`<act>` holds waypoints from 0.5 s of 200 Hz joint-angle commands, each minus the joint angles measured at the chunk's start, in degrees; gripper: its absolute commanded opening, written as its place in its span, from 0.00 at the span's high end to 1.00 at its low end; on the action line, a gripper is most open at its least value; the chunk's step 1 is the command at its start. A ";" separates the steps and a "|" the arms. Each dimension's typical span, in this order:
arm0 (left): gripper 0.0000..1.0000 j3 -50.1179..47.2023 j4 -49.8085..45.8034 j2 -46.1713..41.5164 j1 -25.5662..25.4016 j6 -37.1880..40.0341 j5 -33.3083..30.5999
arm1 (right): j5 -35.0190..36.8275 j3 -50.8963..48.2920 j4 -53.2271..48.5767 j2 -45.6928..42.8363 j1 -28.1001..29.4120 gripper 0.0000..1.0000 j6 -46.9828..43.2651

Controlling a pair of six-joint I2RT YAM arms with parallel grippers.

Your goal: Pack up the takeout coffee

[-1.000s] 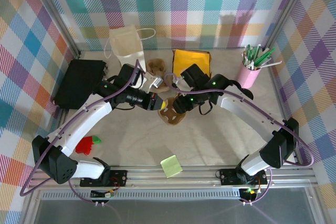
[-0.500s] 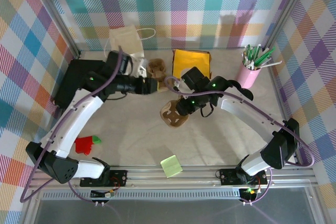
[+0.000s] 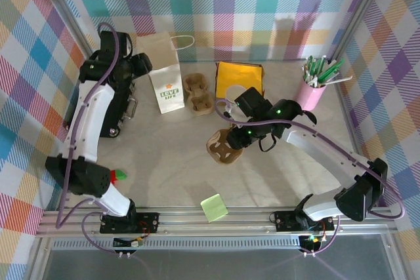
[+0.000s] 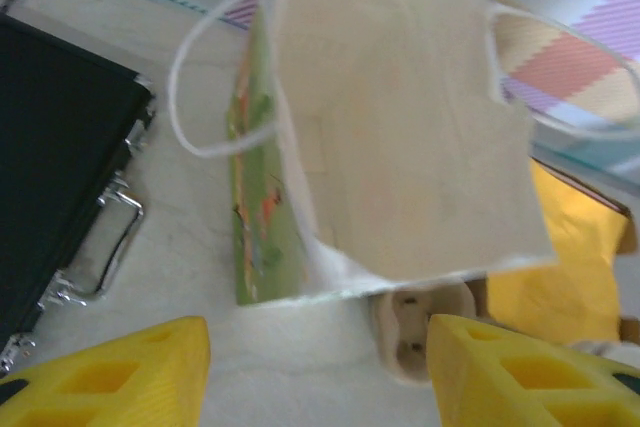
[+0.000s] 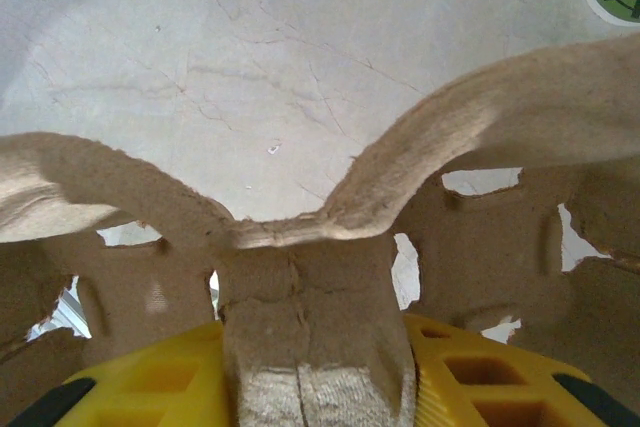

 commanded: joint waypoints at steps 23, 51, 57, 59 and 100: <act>0.44 9.12 -3.18 8.56 1.78 1.17 0.70 | 0.06 -0.59 -2.65 -2.60 0.51 0.60 -1.24; 0.47 15.27 -5.73 14.69 1.80 0.92 -0.56 | 0.35 -0.60 -3.02 -2.69 0.51 0.60 -1.31; 0.47 16.42 -6.00 15.75 1.80 0.96 -1.11 | 0.43 -0.56 -3.13 -2.77 0.51 0.60 -1.27; 0.47 16.76 -6.21 16.17 1.80 0.97 -1.33 | 0.37 -0.56 -3.20 -2.78 0.51 0.60 -1.27; 0.54 24.80 -9.57 22.83 1.80 1.36 -5.72 | 0.61 -1.03 -3.48 -3.91 0.51 0.60 -1.46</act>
